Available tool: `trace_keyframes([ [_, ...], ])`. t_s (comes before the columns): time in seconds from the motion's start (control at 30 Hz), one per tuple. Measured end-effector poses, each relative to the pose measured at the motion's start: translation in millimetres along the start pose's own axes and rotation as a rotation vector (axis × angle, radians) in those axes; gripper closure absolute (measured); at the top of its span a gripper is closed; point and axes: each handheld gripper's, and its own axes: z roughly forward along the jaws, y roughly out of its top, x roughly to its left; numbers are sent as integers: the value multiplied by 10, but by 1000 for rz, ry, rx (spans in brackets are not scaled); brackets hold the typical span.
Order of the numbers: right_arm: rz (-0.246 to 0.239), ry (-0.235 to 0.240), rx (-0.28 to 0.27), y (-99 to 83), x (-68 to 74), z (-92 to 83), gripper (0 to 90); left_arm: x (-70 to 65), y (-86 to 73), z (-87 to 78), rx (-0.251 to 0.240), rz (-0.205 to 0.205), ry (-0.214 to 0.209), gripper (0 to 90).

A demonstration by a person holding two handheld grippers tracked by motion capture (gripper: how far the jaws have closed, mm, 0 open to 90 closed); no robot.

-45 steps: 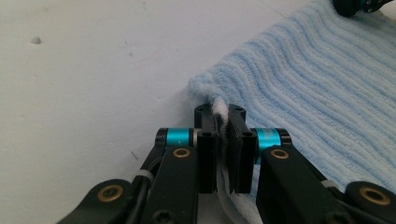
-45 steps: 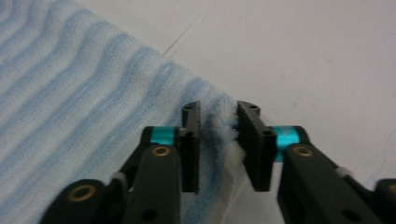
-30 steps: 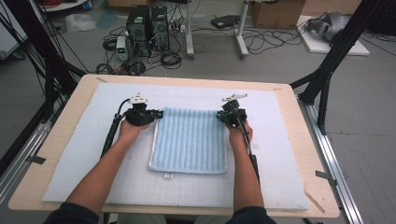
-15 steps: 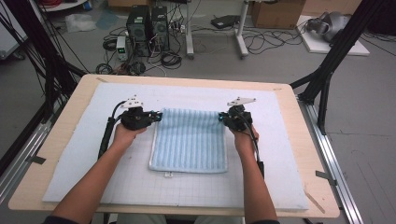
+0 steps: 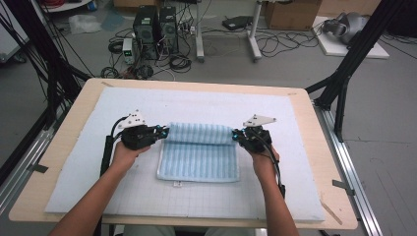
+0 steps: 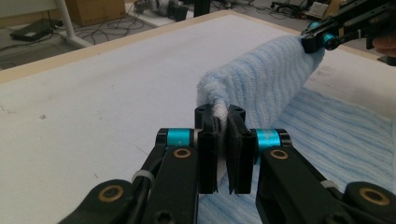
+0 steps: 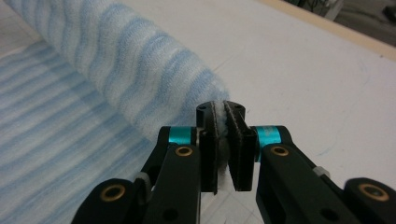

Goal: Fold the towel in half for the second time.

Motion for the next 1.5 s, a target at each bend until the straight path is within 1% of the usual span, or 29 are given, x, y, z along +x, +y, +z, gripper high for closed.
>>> trace_keyframes([
  [0.1, -2, 8, -4, -33, 51, -52, 844, -51, -56, -45, 1, -1, -4, 837],
  [0.23, -21, 22, -3, -124, 131, -100, 844, -111, -149, -79, 11, 5, -9, 837],
  [0.3, -20, 28, -6, -176, 167, -118, 844, -134, -194, -99, 21, 2, -19, 837],
  [0.33, -12, 32, -5, -202, 185, -127, 843, -148, -207, -105, 19, 2, -21, 837],
  [0.47, -15, 39, -11, -281, 244, -169, 843, -201, -270, -142, 25, 8, -29, 837],
  [0.53, -11, 45, -11, -323, 273, -186, 842, -226, -311, -154, 30, 2, -37, 835],
  [0.73, -21, 59, -6, -438, 372, -223, 842, -283, -436, -196, 42, -17, -53, 830],
  [0.87, -26, 62, -10, -489, 426, -248, 842, -322, -473, -229, 48, -16, -63, 830],
  [0.9, -20, 65, -13, -500, 446, -264, 842, -329, -477, -237, 48, -16, -64, 830],
  [0.97, -33, 68, -16, -515, 476, -295, 842, -344, -486, -260, 48, -16, -68, 830],
  [1.03, -31, 74, -18, -530, 497, -324, 842, -358, -498, -289, 51, -18, -72, 828],
  [1.07, -22, 84, -20, -542, 514, -343, 842, -362, -503, -295, 52, -22, -69, 824],
  [1.13, -24, 92, -21, -561, 537, -362, 838, -365, -521, -316, 59, -37, -62, 802],
  [1.17, -26, 99, -16, -569, 550, -368, 835, -360, -523, -328, 61, -58, -55, 762],
  [1.23, -28, 113, -9, -582, 572, -384, 804, -336, -509, -353, 53, -125, -46, 604],
  [1.27, -29, 114, -11, -586, 579, -392, 768, -317, -489, -383, 30, -179, -44, 543],
  [1.3, -18, 116, -29, -586, 583, -419, 708, -302, -469, -411, 6, -211, -41, 509],
  [1.33, -3, 111, -53, -574, 582, -450, 655, -291, -444, -434, -16, -225, -34, 507],
  [1.4, 37, 105, -117, -521, 559, -525, 597, -278, -402, -459, -43, -234, -23, 495],
  [1.43, 57, 99, -151, -492, 547, -557, 577, -272, -392, -462, -48, -235, -21, 495],
  [1.5, 75, 90, -192, -444, 522, -569, 562, -266, -382, -447, -52, -244, -24, 494],
])
